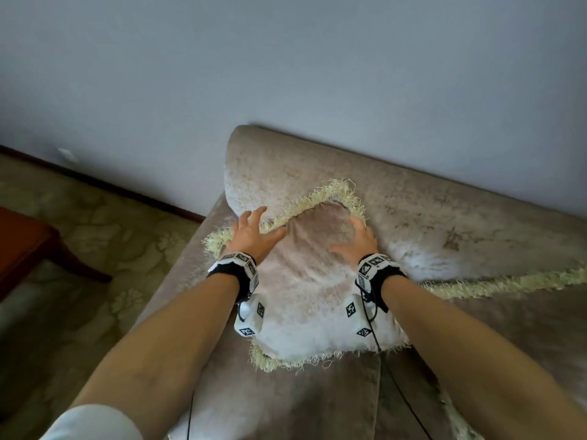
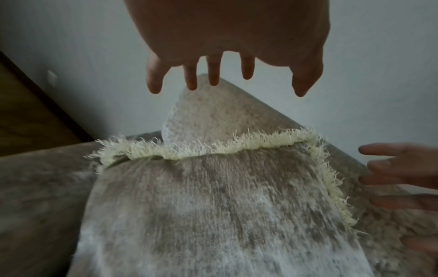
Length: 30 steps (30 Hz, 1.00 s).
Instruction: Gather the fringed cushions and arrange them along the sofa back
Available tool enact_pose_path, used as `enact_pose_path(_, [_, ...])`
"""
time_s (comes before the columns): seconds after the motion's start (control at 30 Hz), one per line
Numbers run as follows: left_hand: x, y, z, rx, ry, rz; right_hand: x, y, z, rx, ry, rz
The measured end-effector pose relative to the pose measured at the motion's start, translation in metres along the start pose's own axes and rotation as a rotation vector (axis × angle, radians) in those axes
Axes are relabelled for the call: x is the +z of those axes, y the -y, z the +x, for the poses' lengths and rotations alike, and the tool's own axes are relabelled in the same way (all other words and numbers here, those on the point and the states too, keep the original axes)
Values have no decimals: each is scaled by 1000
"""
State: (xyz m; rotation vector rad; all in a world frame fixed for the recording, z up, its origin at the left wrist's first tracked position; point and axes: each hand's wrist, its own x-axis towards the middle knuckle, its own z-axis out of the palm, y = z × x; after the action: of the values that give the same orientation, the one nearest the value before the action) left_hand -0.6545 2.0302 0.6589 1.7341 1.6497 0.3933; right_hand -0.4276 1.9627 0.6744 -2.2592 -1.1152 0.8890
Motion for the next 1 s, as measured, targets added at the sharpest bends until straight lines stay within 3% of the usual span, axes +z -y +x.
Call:
enact_pose_path(0.33, [-54, 20, -119, -113, -324, 39, -4, 24, -55, -322, 142, -6])
enact_pose_path(0.43, [-66, 32, -154, -153, -389, 42, 6, 37, -77, -366, 252, 42])
enact_pose_path(0.77, [-122, 99, -266, -348, -578, 7, 81, 103, -152, -558, 398, -119])
enact_pose_path(1.0, [-156, 177, -362, -530, -713, -45, 168, 145, -244, -727, 549, -207])
